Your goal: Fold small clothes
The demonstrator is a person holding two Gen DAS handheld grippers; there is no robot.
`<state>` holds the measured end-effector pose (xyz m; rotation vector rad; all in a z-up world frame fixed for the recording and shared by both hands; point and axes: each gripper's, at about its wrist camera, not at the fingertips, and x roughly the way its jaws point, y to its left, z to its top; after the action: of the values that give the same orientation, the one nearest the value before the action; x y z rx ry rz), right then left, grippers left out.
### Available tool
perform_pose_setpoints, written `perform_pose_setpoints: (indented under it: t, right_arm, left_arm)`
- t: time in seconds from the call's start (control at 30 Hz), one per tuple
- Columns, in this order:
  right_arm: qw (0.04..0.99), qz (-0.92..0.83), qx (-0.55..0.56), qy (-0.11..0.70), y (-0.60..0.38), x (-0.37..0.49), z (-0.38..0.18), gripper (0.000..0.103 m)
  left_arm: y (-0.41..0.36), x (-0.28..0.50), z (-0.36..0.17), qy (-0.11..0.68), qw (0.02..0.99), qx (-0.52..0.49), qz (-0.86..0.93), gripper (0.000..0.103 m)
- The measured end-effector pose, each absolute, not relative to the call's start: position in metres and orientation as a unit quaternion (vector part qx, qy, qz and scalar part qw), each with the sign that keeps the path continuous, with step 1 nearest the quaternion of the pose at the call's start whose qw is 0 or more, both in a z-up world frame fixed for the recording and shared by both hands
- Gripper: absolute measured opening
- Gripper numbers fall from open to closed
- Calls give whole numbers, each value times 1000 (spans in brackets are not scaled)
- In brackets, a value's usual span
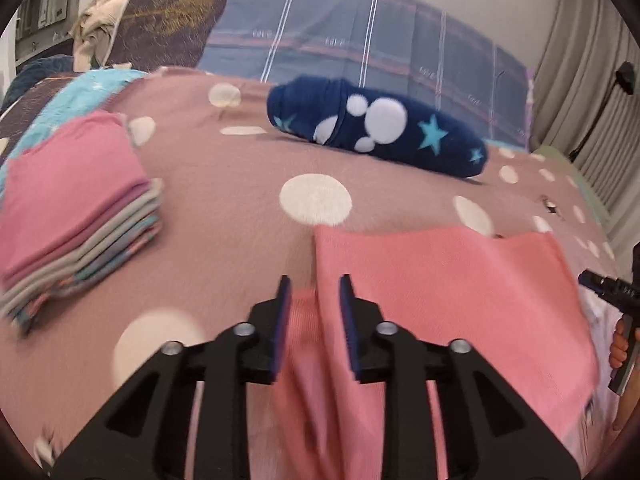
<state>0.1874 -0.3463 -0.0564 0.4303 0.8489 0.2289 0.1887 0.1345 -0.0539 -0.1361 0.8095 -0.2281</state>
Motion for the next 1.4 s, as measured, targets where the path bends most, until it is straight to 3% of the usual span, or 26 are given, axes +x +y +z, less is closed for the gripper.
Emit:
perform_pose_setpoints:
  t: [0.27,0.33,0.57,0.77,0.83,0.9,1.07,1.23,1.27,1.3,1.4]
  right_arm:
    - [882,118,216,403,-366,86,-64,40]
    - [882,117,222,398,-364,72,-65,41]
    - [885,135,223,386,-350,40,-59,47]
    - [881,121,218,403,-357,21,-69,49]
    - [881,128,210,403,-356,15,-70,37]
    - [885,140,184,405,-353,6,-72,33]
    - [879,173,157,417,-348,0,-80,33]
    - [874,197,172,410,-346,10,-83,35]
    - [873,202,173,408,-346,11,-83,28]
    - [871,212,174,407,-345,13,-82,2]
    - [870,234,185,392,-352,7,-75,2]
  left_arm:
    - [132,95,-75,430,885,-76,-164,31]
    - [128,84,-83,439,882,-63,-157,1]
    - [141,57,-88,431,888,-85,-136,2]
    - [125,52,-72,415,905,-36,-85,6]
    - [107,46,-52,390,917,-2,-84,6]
    - [85,41,-37,374,919,8,-125,8]
    - [4,38,-36,386,891,31,-238,14]
    - [-47,42,-93,438,862,96,-238,25]
    - [-45,39,-102,436,864,93,-235,25]
    - [-41,36,-102,428,868,84,-238,24]
    - [-35,35,-96,444,862,75,-231,23]
